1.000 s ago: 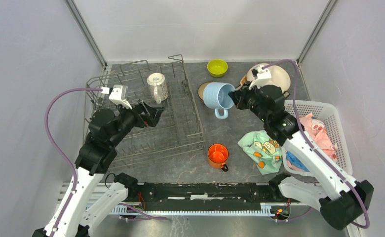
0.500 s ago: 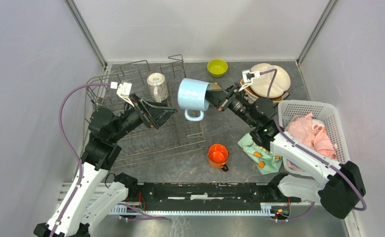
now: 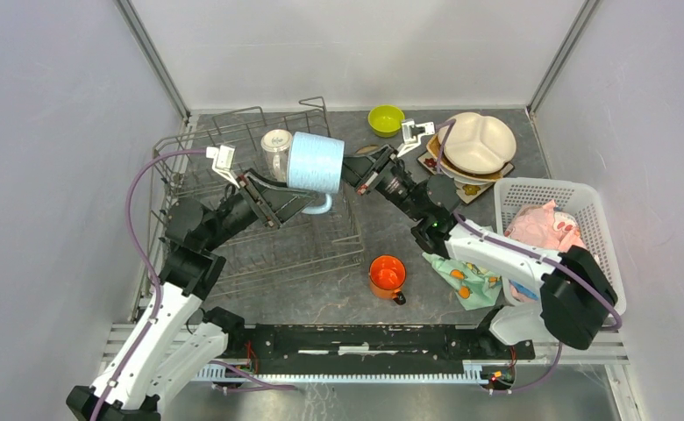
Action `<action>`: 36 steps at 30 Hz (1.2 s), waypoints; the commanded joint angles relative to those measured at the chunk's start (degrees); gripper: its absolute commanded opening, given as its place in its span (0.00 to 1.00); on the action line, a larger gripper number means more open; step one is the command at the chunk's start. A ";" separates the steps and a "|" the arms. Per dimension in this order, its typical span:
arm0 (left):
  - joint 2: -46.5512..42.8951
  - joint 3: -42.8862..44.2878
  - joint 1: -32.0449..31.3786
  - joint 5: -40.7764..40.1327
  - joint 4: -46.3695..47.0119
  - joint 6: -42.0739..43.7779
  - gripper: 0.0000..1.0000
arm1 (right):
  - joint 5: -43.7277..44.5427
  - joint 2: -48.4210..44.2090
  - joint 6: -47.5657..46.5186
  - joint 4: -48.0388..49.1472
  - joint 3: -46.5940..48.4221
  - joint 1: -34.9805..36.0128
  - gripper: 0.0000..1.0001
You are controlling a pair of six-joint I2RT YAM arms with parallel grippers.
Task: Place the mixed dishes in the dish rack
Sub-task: Turn the cup upside down in the dish rack.
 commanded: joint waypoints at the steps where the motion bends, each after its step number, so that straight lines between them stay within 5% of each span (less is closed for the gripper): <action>1: 0.28 -1.19 -0.17 2.96 7.28 -5.66 0.87 | 2.47 0.90 5.02 13.90 5.96 1.14 0.00; 13: 2.18 -3.38 -0.11 4.33 15.31 -13.55 0.60 | 3.06 4.90 5.23 14.87 6.59 3.35 0.00; 24: 1.77 -4.21 -0.16 3.88 12.63 -10.11 0.04 | 2.62 6.27 4.48 15.05 5.69 3.57 0.00; 27: 0.72 -4.29 -0.17 2.13 10.88 -8.26 0.02 | 2.38 6.07 4.39 15.00 4.85 3.52 0.03; 36: -1.38 -2.00 -0.14 -4.07 6.24 -1.58 0.02 | 1.69 4.18 2.73 13.98 0.94 3.18 0.38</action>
